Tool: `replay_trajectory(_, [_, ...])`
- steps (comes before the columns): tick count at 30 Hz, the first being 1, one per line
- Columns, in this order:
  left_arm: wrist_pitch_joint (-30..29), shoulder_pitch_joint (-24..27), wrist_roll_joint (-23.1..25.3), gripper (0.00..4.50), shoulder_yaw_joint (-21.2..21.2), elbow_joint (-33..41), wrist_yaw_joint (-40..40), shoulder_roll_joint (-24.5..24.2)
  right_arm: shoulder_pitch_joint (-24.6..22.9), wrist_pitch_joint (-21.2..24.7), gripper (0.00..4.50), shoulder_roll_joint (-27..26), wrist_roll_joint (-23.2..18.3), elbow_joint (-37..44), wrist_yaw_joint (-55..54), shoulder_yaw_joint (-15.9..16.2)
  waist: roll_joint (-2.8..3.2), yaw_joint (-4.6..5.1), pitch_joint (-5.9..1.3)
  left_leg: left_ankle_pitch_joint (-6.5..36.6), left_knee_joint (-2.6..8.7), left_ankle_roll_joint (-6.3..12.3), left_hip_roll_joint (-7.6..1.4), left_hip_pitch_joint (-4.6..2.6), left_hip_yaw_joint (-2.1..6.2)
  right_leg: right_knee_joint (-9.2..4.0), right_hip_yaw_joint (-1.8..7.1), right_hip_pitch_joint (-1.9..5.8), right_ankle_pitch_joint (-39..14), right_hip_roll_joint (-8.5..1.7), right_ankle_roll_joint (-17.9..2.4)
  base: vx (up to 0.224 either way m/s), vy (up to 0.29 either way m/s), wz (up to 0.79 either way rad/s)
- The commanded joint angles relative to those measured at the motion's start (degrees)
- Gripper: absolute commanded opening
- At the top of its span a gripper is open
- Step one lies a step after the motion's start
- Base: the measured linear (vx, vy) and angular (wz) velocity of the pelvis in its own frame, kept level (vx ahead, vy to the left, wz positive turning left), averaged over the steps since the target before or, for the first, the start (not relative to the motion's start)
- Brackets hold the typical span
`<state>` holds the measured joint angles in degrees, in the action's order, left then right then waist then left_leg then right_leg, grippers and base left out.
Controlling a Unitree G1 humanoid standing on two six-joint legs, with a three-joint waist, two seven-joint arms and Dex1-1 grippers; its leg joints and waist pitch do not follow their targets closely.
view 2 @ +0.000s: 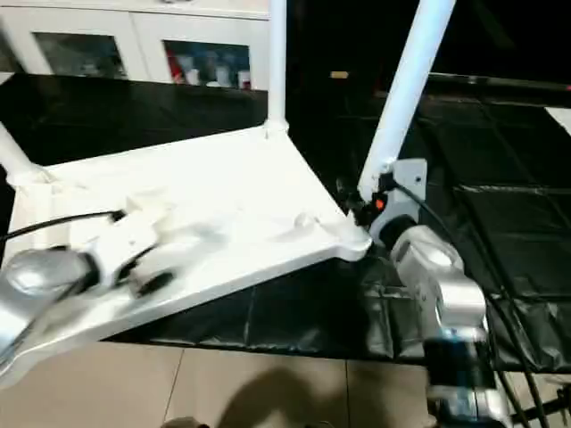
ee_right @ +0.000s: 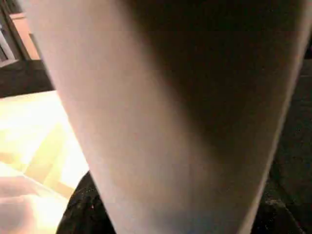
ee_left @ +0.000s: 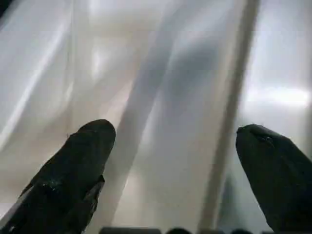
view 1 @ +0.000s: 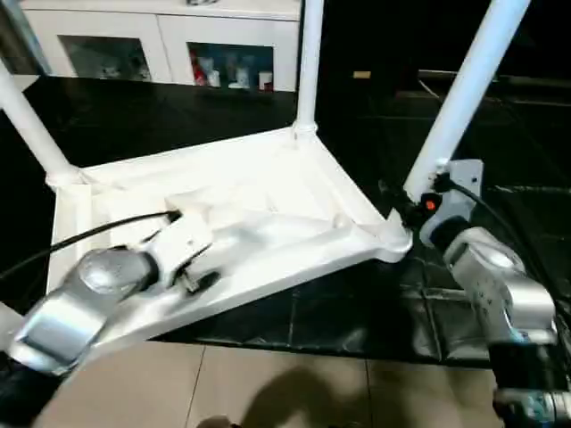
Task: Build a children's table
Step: Rotate table base
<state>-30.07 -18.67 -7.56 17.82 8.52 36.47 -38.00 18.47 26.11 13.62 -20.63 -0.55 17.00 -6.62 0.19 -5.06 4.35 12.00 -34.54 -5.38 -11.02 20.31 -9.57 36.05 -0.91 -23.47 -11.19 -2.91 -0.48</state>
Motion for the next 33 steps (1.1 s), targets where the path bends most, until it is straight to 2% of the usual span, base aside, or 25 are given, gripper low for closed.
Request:
replay_trajectory(1, [2.0, -0.2, -2.9, 4.5, 0.9, 1.5, 3.4, 1.3, -2.7, 4.3, 1.95, -1.5, -2.7, 0.9, -0.7, 1.4, 1.02, 0.1, -4.14, 5.9, 4.14, -2.48, -0.8, 0.07, 0.22, -3.61, 1.82, 3.1, -3.3, -3.01, -10.4, 0.0, 0.0, 0.0])
replay_trajectory(2, [0.2, -0.3, -6.0, 4.5, 0.9, 3.0, 4.8, 3.7, -3.7, 5.4, 1.95, -2.3, -3.0, 2.3, -2.0, 1.7, 0.58, 0.43, -3.88, 6.1, 4.23, -2.52, -0.72, 0.23, 0.13, -3.65, 1.93, 3.09, -3.8, -2.99, -10.4, 0.0, 0.0, 0.0])
replay_trajectory(4, [-1.6, -1.0, -9.1, 4.5, 1.0, 3.7, 6.1, 6.9, -4.7, 7.0, 1.95, -4.0, -3.6, 3.9, -4.1, 1.6, 0.67, 0.51, -3.73, 7.1, 4.23, -2.73, -0.77, 0.02, -0.07, -3.92, 2.1, 2.88, -5.6, -3.01, -10.3, 0.0, 0.0, 0.0])
replay_trajectory(7, [-2.0, -2.5, -9.8, 4.5, 1.7, 2.4, 6.4, 9.5, -5.0, 7.6, 1.95, -5.0, -3.3, 4.6, -5.2, 2.0, 0.55, 0.74, -3.45, 9.2, 4.42, -2.81, -0.74, 0.01, -0.04, -4.42, 2.14, 2.82, -10.0, -3.01, -9.0, 0.0, 0.0, 0.0])
replay_trajectory(8, [-2.2, -3.8, -9.9, 4.5, 2.2, 0.7, 6.6, 11.7, -5.0, 8.3, 1.95, -5.8, -2.7, 5.3, -6.1, 2.0, 0.81, 1.02, -3.2, 10.7, 4.47, -2.96, -0.7, -0.24, -0.06, -4.92, 2.25, 2.51, -13.3, -2.96, -7.8, 0.0, 0.0, 0.0])
replay_trajectory(9, [-2.2, -3.8, -9.9, 4.5, 2.2, 0.7, 6.6, 11.7, -5.0, 8.3, 1.95, -5.8, -2.7, 5.3, -6.1, 2.0, 0.81, 1.02, -3.2, 10.7, 4.47, -2.96, -0.7, -0.24, -0.06, -4.92, 2.25, 2.51, -13.3, -2.96, -7.8, 0.0, 0.0, 0.0])
replay_trajectory(11, [-3.4, -5.8, -10.1, 4.5, 3.6, -2.6, 7.5, 14.7, -4.6, 9.8, 1.95, -5.9, -2.1, 6.6, -6.1, 2.3, 0.52, 1.31, -3.16, 10.8, 4.56, -3.17, -0.65, -0.2, 0.06, -5.12, 2.23, 2.58, -15.2, -2.88, -6.5, 0.0, 0.0, 0.0])
replay_trajectory(15, [-4.9, -6.9, -9.5, 4.5, 5.8, -4.1, 8.5, 16.1, -4.9, 10.3, 1.95, -4.1, -3.0, 8.0, -2.6, 3.3, 0.34, 1.65, -3.39, 9.2, 4.44, -2.91, -0.66, 0.18, 0.25, -4.74, 2.22, 3.02, -11.6, -2.89, -6.7, 0.0, 0.0, 0.0])
replay_trajectory(16, [-5.0, -8.0, -7.0, 4.5, 8.5, -6.2, 8.0, 17.1, -5.4, 9.9, 1.95, -2.0, -2.9, 8.7, -0.4, 3.8, 0.38, 1.66, -3.51, 8.2, 4.37, -2.5, -0.74, 0.2, 0.25, -4.57, 2.24, 3.06, -9.6, -2.94, -7.2, 0.0, 0.0, 0.0])
replay_trajectory(18, [-4.9, -9.2, -4.3, 4.5, 11.1, -9.7, 7.2, 18.7, -5.7, 9.3, 1.95, 1.1, -3.2, 8.8, 3.1, 3.6, 0.33, 1.58, -3.75, 5.3, 3.98, -1.47, -0.7, 0.17, 0.15, -4.2, 2.28, 3.42, -3.7, -2.86, -8.1, 0.0, 0.0, 0.0])
replay_trajectory(19, [-4.7, -9.5, -3.8, 4.5, 11.7, -10.7, 7.2, 19.1, -5.7, 9.3, 2.3, 1.8, -3.4, 8.8, 3.9, 3.4, 0.26, 1.6, -3.8, 3.8, 3.93, -0.89, -0.61, 0.49, 0.2, -4.01, 2.22, 3.78, -1.1, -2.87, -9.0, 0.0, 0.0, 0.0])
replay_trajectory(20, [-3.9, -9.9, -2.6, 4.5, 12.6, -12.2, 7.0, 19.5, -5.5, 9.5, 2.51, 2.6, -3.8, 8.5, 4.4, 2.6, 0.54, 1.56, -3.87, 3.2, 3.79, -0.38, -0.67, 0.4, 0.18, -3.91, 2.22, 3.75, 0.5, -3.0, -9.8, 0.0, 0.0, 0.0])
replay_trajectory(22, [-2.7, -10.7, -0.8, 4.33, 13.3, -14.8, 6.1, 20.2, -5.3, 10.5, 2.68, 3.5, -4.6, 8.7, 5.1, 1.5, 0.34, 1.66, -3.7, 3.6, 3.81, 0.34, -0.58, 0.43, 0.09, -4.23, 2.17, 3.85, 0.3, -2.83, -10.6, 0.0, 0.0, 0.0])
replay_trajectory(23, [-2.7, -10.7, -0.8, 4.23, 13.3, -14.8, 6.1, 20.2, -5.3, 10.5, 2.71, 3.5, -4.6, 8.7, 5.1, 1.5, 0.33, 1.64, -3.72, 3.9, 3.81, 0.45, -0.64, 0.36, 0.11, -4.25, 2.19, 3.93, -0.2, -2.94, -10.8, 0.0, 0.0, 0.0])
replay_trajectory(24, [-1.9, -11.8, 1.1, 4.16, 13.6, -18.6, 4.3, 21.3, -5.7, 12.8, 2.74, 4.7, -6.4, 10.2, 6.8, 0.8, 0.58, 1.64, -3.68, 4.3, 3.89, 0.43, -0.73, 0.4, 0.16, -4.33, 2.19, 3.92, -1.6, -3.08, -11.2, 0.0, 0.0, 0.0])
replay_trajectory(26, [-2.2, -12.3, 1.3, 4.16, 13.1, -20.0, 3.3, 21.8, -6.4, 14.6, 2.92, 5.0, -7.9, 11.7, 8.0, 1.3, 0.3, 1.59, -3.5, 5.8, 3.84, 0.44, -0.74, 0.17, -0.02, -4.73, 2.23, 3.78, -4.6, -3.03, -11.2, 0.0, 0.0, 0.0])
replay_trajectory(27, [-2.5, -12.5, 1.2, 4.01, 12.9, -20.5, 3.0, 22.0, -6.9, 15.3, 3.05, 5.2, -8.3, 12.4, 8.9, 1.9, 0.16, 1.58, -3.44, 5.9, 3.91, 0.58, -0.65, 0.49, 0.09, -4.81, 2.2, 4.11, -6.4, -3.19, -10.7, 0.0, 0.0, 0.0])
replay_trajectory(28, [-2.6, -12.5, 1.0, 3.75, 12.5, -20.8, 2.7, 22.2, -7.4, 16.2, 3.15, 5.4, -9.0, 13.1, 9.8, 2.5, -0.14, 1.64, -3.39, 5.8, 3.95, 0.73, -0.7, 0.53, 0.08, -5.01, 2.22, 4.0, -8.0, -3.25, -10.0, 0.0, 0.0, 0.0])
replay_trajectory(29, [-2.8, -12.5, 0.9, 3.75, 12.3, -21.1, 2.4, 22.3, -7.7, 16.7, 3.15, 5.5, -9.5, 13.6, 10.5, 2.8, -0.02, 1.67, -3.41, 5.7, 3.94, 0.74, -0.67, 0.64, 0.15, -4.96, 2.2, 4.07, -8.5, -3.32, -9.8, 0.0, 0.0, 0.0])
replay_trajectory(30, [-2.6, -12.6, 1.1, 3.67, 11.9, -21.6, 2.2, 22.5, -8.1, 16.9, 3.29, 5.6, -10.1, 13.9, 11.1, 3.3, -0.25, 1.87, -3.35, 6.0, 4.0, 0.84, -0.72, 0.57, 0.13, -5.23, 2.18, 3.83, -10.1, -3.34, -9.6, 0.0, 0.0, 0.0])
replay_trajectory(33, [-1.9, -12.2, 0.9, 3.4, 10.6, -22.2, 2.8, 22.3, -8.4, 17.1, 3.51, 6.1, -10.8, 13.9, 12.2, 4.0, -0.11, 2.05, -3.17, 7.2, 4.03, 0.86, -0.73, 0.43, 0.1, -5.72, 2.17, 3.43, -15.3, -3.36, -8.7, 0.0, 0.0, 0.0])
